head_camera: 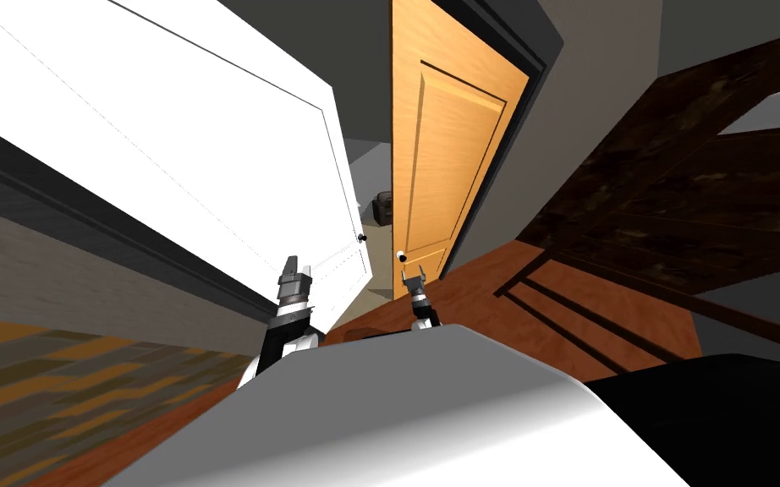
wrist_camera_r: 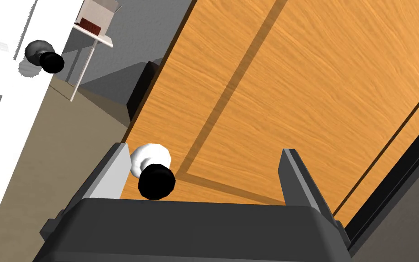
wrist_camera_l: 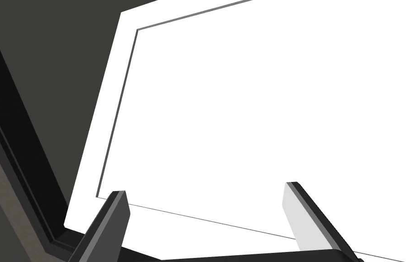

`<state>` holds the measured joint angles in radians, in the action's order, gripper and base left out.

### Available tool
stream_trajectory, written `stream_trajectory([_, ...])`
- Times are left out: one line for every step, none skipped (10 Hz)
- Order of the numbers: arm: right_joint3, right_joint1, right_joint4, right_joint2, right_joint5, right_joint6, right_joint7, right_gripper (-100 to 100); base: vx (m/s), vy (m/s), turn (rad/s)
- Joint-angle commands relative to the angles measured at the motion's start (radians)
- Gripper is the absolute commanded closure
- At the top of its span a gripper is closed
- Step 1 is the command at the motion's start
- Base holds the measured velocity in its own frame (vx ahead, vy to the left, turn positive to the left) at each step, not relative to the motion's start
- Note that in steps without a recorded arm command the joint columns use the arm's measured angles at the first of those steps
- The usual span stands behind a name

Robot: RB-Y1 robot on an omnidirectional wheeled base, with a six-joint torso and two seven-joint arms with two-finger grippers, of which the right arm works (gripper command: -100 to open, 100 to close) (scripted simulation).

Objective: Push the door open

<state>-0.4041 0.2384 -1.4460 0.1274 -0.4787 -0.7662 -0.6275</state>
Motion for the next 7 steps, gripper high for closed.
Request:
stream_trajectory([-0.01, -0.006, 0.024, 0.004, -0.013, -0.008, -0.029, -100, 0.042, -0.083, 0.074])
stream_trajectory([-0.027, -0.018, 0.056, 0.007, -0.034, -0.014, -0.062, -100, 0.031, -0.074, 0.097])
stream_trajectory([-0.027, -0.018, 0.056, 0.007, -0.034, -0.014, -0.062, -100, 0.019, -0.06, 0.053])
stream_trajectory([-0.042, -0.029, 0.087, 0.009, -0.054, -0.02, -0.093, -100, 0.025, -0.059, 0.085])
stream_trajectory([-0.058, -0.04, 0.11, 0.012, -0.074, -0.025, -0.121, -100, 0.039, -0.1, 0.148])
stream_trajectory([-0.073, -0.051, 0.145, 0.015, -0.094, -0.031, -0.148, -100, 0.055, -0.124, 0.187])
stream_trajectory([-0.073, -0.051, 0.147, 0.015, -0.094, -0.031, -0.155, -100, 0.03, -0.087, 0.07])
